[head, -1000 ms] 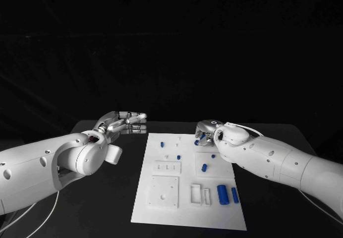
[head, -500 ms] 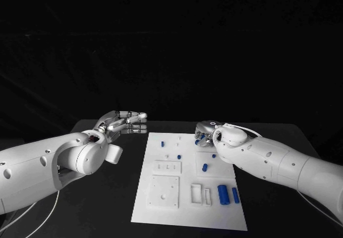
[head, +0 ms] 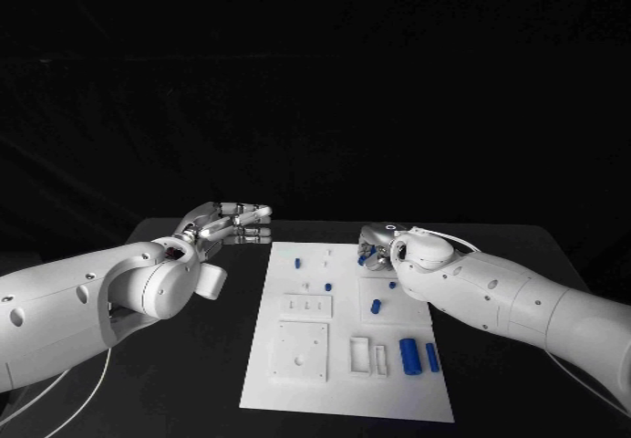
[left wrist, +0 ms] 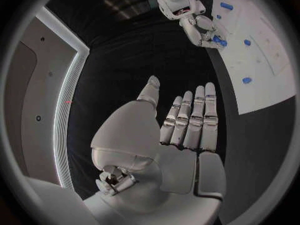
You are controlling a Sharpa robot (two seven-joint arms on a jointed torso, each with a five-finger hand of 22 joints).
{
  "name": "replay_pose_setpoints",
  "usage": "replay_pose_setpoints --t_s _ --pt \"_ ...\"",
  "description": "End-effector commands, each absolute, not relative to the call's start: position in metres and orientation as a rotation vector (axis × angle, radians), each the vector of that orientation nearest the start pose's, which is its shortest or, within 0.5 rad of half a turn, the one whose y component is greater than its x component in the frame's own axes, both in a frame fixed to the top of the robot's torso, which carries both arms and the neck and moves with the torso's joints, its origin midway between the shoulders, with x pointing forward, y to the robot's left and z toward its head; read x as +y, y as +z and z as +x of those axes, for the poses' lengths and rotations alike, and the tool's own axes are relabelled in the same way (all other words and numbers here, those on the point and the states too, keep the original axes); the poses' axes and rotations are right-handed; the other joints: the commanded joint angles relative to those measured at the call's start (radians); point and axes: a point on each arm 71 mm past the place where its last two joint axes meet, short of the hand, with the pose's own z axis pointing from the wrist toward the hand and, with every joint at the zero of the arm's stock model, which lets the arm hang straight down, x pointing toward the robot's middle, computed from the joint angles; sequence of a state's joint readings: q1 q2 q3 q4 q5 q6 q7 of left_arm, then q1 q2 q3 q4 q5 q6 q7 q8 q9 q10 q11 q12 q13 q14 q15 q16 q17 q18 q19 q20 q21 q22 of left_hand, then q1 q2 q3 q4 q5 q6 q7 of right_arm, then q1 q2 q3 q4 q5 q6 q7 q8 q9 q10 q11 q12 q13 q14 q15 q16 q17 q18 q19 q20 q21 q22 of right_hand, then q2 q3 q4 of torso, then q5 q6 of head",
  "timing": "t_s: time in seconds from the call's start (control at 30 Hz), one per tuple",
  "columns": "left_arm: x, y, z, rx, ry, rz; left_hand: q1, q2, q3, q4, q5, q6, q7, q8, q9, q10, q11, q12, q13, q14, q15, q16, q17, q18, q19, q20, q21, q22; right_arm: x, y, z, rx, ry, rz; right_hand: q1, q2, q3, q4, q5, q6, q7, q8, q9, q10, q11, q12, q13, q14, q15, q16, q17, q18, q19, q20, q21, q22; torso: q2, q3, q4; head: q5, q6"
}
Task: Assemble the parts on the task board
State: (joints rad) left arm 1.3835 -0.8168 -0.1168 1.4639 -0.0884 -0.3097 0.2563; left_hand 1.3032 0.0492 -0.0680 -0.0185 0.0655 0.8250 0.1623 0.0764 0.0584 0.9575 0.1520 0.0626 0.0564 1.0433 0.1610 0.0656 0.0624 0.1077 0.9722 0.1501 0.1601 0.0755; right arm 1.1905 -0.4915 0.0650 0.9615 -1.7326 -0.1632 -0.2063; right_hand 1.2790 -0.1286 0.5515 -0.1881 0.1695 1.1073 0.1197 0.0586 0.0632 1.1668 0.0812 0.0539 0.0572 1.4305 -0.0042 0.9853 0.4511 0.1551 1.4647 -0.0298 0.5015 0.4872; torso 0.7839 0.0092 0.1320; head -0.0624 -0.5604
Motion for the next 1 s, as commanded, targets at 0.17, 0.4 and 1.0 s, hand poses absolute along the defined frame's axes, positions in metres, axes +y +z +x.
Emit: replay_pose_setpoints --t_s 0.17,0.4,1.0 --pt "0.211 -0.123 0.521 1.494 -1.434 -0.945 0.001 -0.009 0.002 0.004 -0.005 -0.010 0.002 -0.004 -0.001 -0.009 0.002 -0.001 0.002 0.000 0.002 -0.001 0.001 -0.005 0.001 0.002 0.006 -0.001 -0.187 -0.198 0.583 1.698 0.207 -0.237 0.000 0.024 0.022 -0.003 -0.046 0.044 -0.010 0.007 0.003 0.051 -0.014 0.004 0.002 -0.001 -0.018 0.000 0.002 0.000 0.030 -0.011 -0.001 0.009 0.002 0.0004 0.0022 -0.002 -0.001" --pt "0.211 -0.123 0.521 1.496 -1.432 -0.947 0.002 -0.010 0.003 0.003 -0.005 -0.014 0.003 -0.004 -0.001 -0.010 0.003 -0.001 0.002 0.000 0.002 -0.001 0.001 -0.004 0.002 0.002 0.007 -0.001 -0.187 -0.197 0.583 1.685 0.201 -0.226 -0.008 0.037 0.032 -0.001 -0.072 0.067 -0.015 0.005 0.002 0.072 -0.022 0.004 0.002 0.000 -0.025 -0.004 0.003 -0.011 0.030 -0.020 -0.004 0.016 0.003 0.0000 0.0006 0.002 0.000" --pt "0.214 -0.124 0.522 1.495 -1.417 -0.956 0.004 -0.012 0.005 0.002 -0.006 -0.017 0.003 -0.004 -0.001 -0.012 0.003 -0.001 0.002 -0.001 0.002 -0.001 0.001 -0.004 0.001 0.003 0.007 -0.002 -0.183 -0.186 0.579 1.573 0.242 -0.189 -0.007 0.060 0.007 -0.001 -0.092 0.127 -0.031 0.005 0.003 0.128 -0.042 0.004 0.003 0.001 -0.044 -0.004 0.010 -0.031 0.035 -0.039 -0.002 0.038 0.005 -0.0016 0.0015 0.005 0.012"
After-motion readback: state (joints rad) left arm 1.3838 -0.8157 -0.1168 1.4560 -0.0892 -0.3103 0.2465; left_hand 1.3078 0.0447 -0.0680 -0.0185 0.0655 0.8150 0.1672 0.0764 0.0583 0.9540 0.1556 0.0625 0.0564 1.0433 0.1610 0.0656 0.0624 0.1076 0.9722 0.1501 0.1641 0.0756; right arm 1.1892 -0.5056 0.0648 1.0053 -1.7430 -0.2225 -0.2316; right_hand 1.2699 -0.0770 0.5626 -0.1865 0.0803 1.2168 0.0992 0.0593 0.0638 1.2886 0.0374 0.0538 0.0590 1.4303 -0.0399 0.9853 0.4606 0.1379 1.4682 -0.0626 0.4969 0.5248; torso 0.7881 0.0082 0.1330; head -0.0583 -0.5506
